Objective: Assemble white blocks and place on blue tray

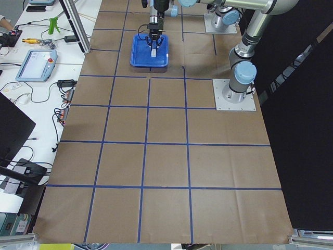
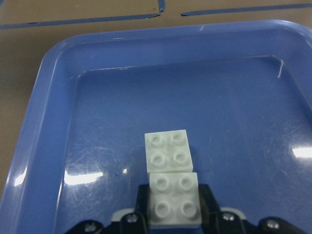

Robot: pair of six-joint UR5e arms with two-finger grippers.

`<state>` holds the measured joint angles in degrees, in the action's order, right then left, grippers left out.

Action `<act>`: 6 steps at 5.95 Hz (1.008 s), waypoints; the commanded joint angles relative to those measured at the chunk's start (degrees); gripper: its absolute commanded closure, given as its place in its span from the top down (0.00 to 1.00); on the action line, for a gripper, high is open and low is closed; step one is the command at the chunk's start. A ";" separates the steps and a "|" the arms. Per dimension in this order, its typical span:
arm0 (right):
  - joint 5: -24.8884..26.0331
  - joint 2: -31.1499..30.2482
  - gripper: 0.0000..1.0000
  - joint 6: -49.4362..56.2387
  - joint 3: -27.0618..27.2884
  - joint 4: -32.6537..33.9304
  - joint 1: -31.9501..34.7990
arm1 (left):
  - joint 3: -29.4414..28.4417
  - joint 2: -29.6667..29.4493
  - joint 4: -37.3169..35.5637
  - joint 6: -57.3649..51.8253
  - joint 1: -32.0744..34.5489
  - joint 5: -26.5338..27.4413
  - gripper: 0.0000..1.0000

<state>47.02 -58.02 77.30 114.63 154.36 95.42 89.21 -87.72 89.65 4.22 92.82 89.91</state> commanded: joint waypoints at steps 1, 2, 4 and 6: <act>0.00 0.01 0.38 -0.05 0.07 0.33 0.99 | 0.00 0.01 0.00 0.00 0.00 0.00 1.00; 0.00 0.01 0.38 0.04 0.07 0.42 0.99 | 0.00 0.01 0.00 0.00 0.00 0.09 1.00; -0.09 0.10 0.38 -0.05 0.07 0.42 0.99 | 0.00 0.01 0.00 -0.09 0.00 0.09 1.00; 0.00 0.18 0.38 -0.05 -0.10 0.95 0.99 | 0.00 0.01 0.00 -0.09 0.00 0.09 1.00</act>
<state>47.01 -57.85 77.26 114.60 155.14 96.41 89.21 -87.72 89.65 4.13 92.81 90.00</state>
